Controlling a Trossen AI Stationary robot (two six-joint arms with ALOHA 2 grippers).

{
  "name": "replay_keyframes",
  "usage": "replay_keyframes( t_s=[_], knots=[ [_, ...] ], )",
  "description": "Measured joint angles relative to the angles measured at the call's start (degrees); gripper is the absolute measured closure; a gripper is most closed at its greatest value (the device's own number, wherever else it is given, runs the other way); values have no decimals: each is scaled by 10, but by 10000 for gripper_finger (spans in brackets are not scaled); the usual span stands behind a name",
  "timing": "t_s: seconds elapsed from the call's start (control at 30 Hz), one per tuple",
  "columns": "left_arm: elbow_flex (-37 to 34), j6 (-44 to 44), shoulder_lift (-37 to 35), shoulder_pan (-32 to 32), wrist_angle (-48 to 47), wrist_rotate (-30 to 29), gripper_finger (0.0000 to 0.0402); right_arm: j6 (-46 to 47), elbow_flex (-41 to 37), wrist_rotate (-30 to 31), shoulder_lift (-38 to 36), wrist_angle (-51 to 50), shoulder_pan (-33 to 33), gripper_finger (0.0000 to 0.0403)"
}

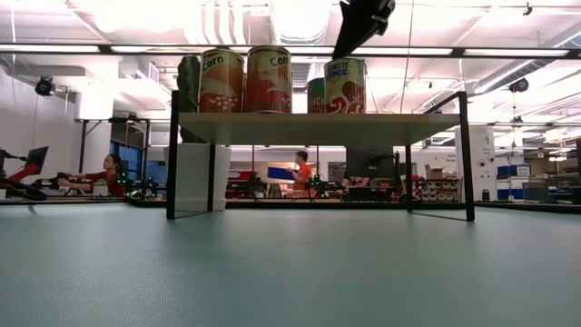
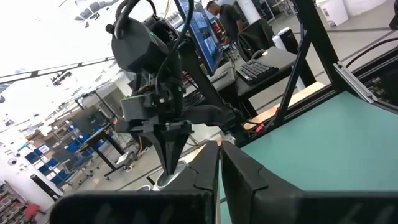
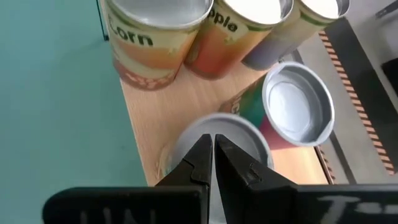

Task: Pick and place cans onto a shelf
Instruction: Put the canned spaghetti sauce on the shelf

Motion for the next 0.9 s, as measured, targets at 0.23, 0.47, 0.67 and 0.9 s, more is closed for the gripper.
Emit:
replay_keyframes(
  t_s=[0.23, 0.47, 0.67, 0.9],
  knots=[
    [0, 0, 0, 0, 0, 0, 400, -2, -2, 2, 18, 9, -10, 394],
    [0, 0, 0, 0, 0, 0, 400, -39, 0, 4, 43, 26, -3, 394],
    [0, -2, 0, 0, 0, 0, 400, -100, 0, 4, 45, 26, 0, 394],
    [0, -2, 0, 0, 0, 0, 400, -164, -1, -1, 45, 49, 1, 394]
  ],
)
